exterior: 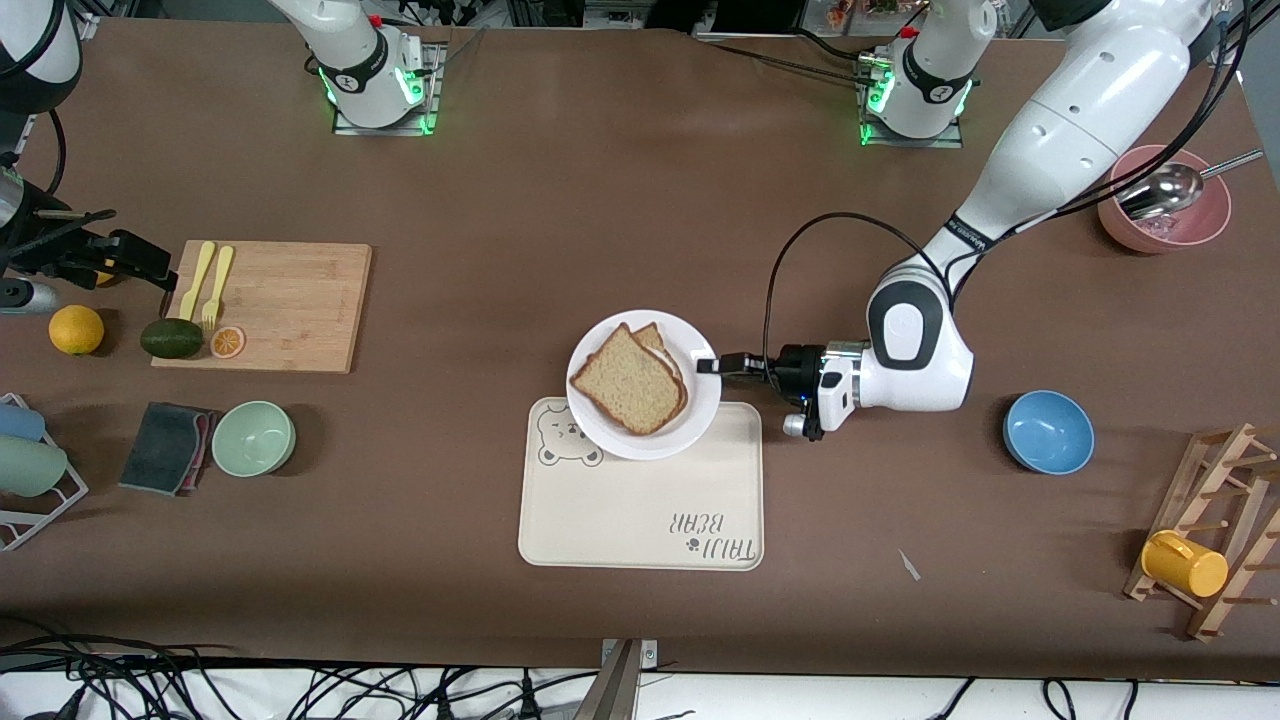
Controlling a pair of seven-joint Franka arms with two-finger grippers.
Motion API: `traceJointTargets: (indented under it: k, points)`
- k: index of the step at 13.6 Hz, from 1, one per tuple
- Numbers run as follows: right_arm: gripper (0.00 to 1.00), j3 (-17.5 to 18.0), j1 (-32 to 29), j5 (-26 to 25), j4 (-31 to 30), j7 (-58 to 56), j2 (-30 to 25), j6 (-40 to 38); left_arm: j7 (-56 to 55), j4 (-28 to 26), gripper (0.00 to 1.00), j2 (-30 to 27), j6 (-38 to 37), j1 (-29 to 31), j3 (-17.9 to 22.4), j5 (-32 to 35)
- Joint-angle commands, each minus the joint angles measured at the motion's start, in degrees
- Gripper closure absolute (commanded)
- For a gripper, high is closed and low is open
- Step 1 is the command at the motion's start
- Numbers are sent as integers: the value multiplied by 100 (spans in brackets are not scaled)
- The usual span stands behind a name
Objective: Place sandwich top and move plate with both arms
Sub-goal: 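Slide the held plate onto the cream bear tray with the left gripper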
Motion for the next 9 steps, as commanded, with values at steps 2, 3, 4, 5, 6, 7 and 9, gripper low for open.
traceJointTargets:
  k: [2,3,4,5,6,7,9]
  points:
    - [0,24,-54,66,38,0,-2,-64,-363,917,100,479,-105,-396,240,-81]
    - [0,24,-54,66,38,0,-2,-64,-391,1076,100,567,-105,-579,450,-89]
    - [0,24,-54,66,38,0,-2,-64,-391,1138,100,585,-105,-712,618,-98]
    - [0,24,-46,66,38,0,-2,-64,-399,1173,100,603,-105,-765,672,-107]
    - [0,24,-46,66,38,0,-2,-64,-434,1261,100,664,-97,-783,716,-116]
    - [0,24,-54,66,38,0,-2,-64,-417,1462,100,830,-97,-775,734,-98]
    - [0,24,-54,66,38,0,-2,-64,-435,1744,100,1015,-88,-783,734,-116]
